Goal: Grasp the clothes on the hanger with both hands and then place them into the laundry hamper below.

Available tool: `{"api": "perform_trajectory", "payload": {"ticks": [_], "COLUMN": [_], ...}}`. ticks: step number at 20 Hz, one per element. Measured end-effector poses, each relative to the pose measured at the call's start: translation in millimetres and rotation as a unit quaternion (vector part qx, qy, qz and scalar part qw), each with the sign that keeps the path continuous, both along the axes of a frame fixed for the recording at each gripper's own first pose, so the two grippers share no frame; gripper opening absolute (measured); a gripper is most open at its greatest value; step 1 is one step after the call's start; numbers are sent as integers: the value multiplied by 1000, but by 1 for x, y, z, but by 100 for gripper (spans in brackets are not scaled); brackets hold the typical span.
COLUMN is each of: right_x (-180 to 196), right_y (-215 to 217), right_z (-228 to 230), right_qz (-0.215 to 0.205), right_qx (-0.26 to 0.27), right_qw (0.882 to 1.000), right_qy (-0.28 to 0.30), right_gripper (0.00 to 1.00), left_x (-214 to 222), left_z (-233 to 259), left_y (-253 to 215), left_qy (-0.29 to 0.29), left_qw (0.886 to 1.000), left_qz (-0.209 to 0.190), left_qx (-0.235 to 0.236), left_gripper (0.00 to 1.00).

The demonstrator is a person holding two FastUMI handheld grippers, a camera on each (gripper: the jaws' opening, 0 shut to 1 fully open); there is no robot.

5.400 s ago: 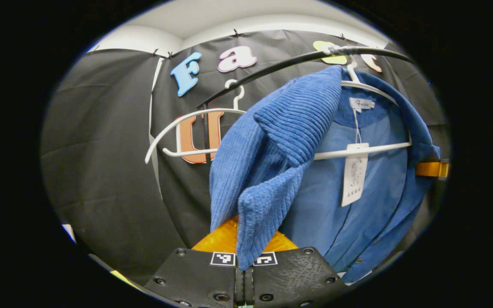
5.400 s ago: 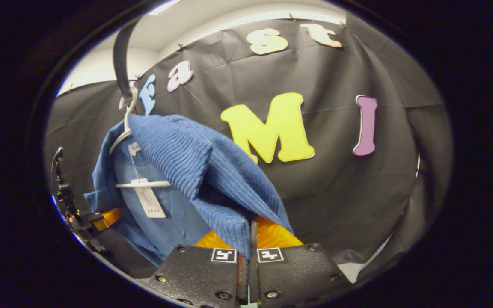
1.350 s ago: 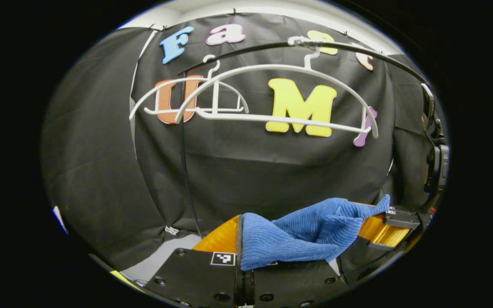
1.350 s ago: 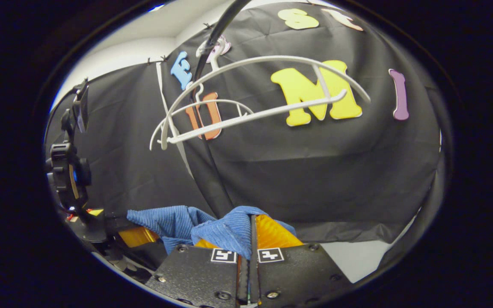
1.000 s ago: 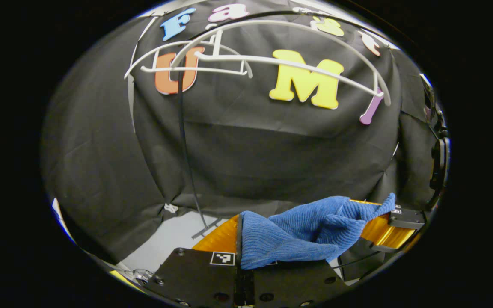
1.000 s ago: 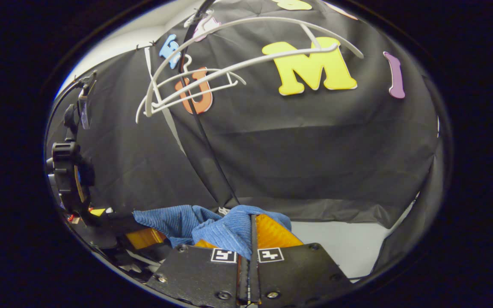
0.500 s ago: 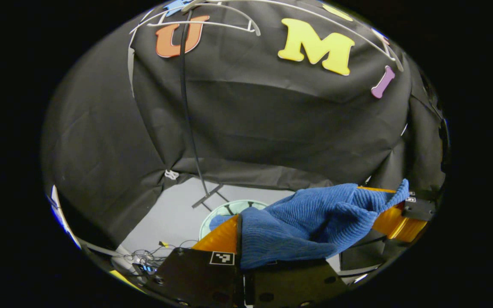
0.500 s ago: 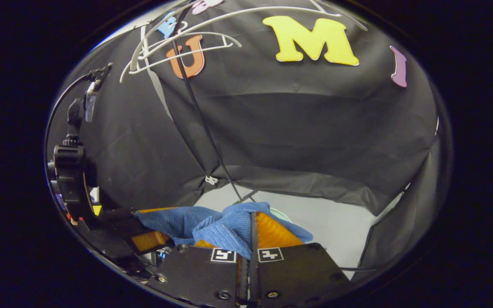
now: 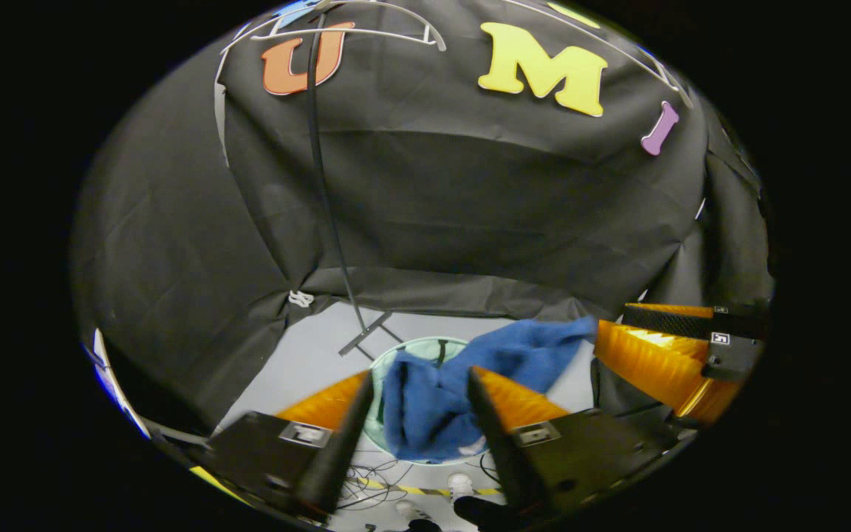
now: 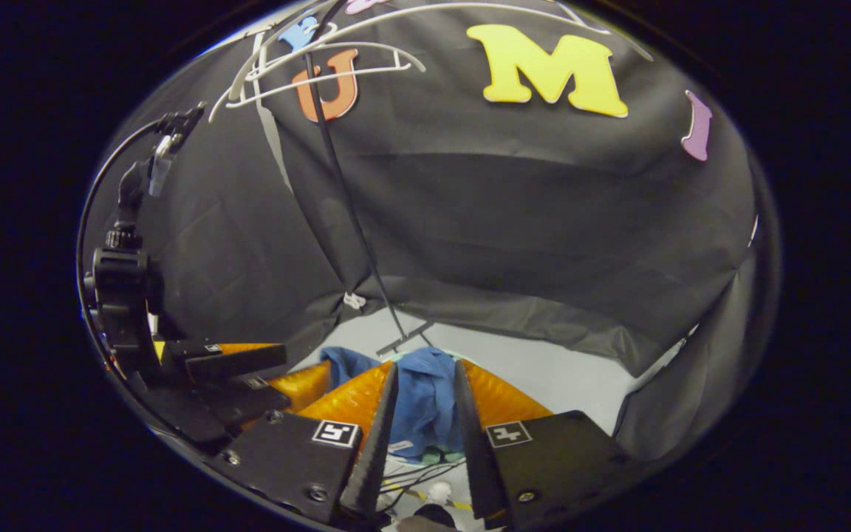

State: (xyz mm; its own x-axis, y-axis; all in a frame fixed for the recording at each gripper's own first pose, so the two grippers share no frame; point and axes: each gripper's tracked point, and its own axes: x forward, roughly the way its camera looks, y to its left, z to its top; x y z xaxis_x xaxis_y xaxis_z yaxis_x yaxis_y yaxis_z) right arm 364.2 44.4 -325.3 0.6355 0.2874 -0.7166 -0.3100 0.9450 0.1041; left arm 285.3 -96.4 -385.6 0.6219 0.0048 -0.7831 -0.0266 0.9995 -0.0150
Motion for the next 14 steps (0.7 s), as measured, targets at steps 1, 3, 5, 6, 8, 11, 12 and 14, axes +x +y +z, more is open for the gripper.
{"api": "perform_trajectory", "payload": {"ticks": [1, 3, 5, 6, 8, 11, 12, 14], "right_x": [2, 2, 2, 2, -2, -8, -9, -12], "right_y": [0, 1, 1, -1, -2, -2, -4, -6], "right_z": [6, 10, 10, 10, 10, 9, 10, 15], "right_qz": [-4, -9, -7, -8, -9, -6, -9, -13], "right_qx": [4, 12, 12, 11, 15, 13, 10, 11], "right_qw": [1000, 1000, 1000, 1000, 1000, 1000, 1000, 1000], "right_qy": [-7, -10, -14, -15, -13, -11, -13, -23], "right_gripper": [60, 78, 79, 79, 79, 79, 79, 79], "left_x": [1, 3, 4, 4, 4, 3, 4, 0], "left_z": [3, 4, 4, 5, 9, 12, 14, 18], "left_y": [1, 5, 5, 5, 6, 5, 5, 7], "left_qy": [-4, -13, -18, -19, -23, -27, -32, -41], "left_qw": [1000, 1000, 1000, 1000, 1000, 1000, 999, 999], "left_qz": [3, 6, 7, 6, 5, 6, 6, 5], "left_qx": [2, 3, 6, 8, 10, 9, 9, 14], "left_gripper": [99, 96, 100, 100, 100, 100, 96, 100]}}
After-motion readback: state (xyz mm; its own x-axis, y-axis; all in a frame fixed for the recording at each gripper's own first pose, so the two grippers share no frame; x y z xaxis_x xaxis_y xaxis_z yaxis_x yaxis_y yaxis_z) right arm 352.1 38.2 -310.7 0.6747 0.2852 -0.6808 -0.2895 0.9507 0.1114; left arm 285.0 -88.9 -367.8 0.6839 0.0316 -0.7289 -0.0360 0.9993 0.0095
